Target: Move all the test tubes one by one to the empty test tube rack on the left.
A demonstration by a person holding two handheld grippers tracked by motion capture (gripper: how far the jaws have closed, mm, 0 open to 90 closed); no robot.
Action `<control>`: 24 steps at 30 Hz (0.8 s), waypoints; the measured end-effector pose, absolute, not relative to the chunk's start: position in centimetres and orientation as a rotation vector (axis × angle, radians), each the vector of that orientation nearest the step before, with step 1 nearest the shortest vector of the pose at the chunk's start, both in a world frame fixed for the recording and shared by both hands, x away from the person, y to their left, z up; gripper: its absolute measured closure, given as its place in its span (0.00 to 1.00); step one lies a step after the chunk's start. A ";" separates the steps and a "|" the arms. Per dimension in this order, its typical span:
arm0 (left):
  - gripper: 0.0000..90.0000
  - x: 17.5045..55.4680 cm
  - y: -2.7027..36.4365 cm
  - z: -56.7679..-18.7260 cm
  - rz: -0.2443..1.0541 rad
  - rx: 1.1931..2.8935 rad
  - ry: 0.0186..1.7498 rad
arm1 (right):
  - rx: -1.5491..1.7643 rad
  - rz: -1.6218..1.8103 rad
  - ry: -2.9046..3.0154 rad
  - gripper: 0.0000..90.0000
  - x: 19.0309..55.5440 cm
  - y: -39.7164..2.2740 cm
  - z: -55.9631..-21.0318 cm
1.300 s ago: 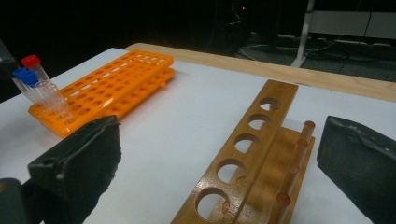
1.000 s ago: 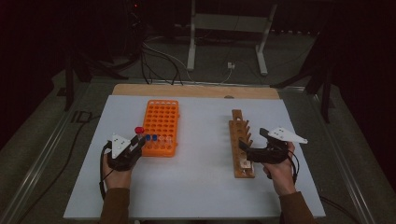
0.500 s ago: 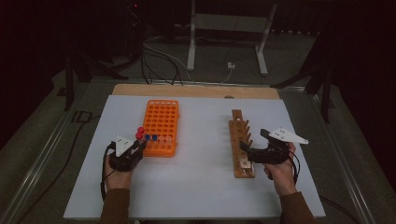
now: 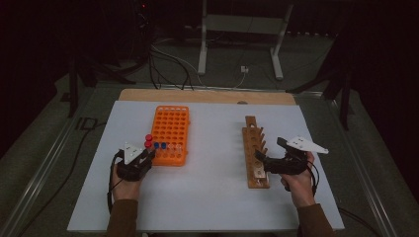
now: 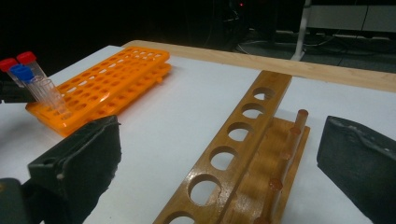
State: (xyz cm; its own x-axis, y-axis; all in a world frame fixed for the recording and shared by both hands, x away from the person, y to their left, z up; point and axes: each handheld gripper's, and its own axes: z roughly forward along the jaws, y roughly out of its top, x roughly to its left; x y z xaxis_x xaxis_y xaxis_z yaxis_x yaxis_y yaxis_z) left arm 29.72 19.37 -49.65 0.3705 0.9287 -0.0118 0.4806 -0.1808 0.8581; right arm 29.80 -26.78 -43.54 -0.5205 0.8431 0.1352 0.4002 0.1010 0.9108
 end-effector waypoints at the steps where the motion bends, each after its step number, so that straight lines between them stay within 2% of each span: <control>1: 0.83 29.7 19.4 -49.7 0.684 1.810 1.235 | 1.219 1.405 1.964 0.00 29.8 -26.8 -43.6; 10: 0.83 29.8 19.3 -49.7 0.672 1.807 1.251 | 1.229 1.411 1.949 0.00 29.4 -27.2 -44.0; 21: 0.51 28.3 20.7 -47.7 0.612 1.717 1.263 | 1.232 1.438 1.917 0.00 29.1 -27.9 -44.2; 24: 0.37 27.7 21.0 -46.9 0.619 1.669 1.239 | 1.225 1.445 1.910 0.00 29.0 -28.0 -44.2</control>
State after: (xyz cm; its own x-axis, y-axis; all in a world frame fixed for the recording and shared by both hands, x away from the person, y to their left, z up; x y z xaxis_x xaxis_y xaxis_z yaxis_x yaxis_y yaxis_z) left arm 27.73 21.01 -46.92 0.3622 0.9231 -0.1290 0.4513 -0.0526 0.8908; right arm 28.96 -28.03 -44.22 -0.5061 0.8484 0.1553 0.3802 0.0578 0.9231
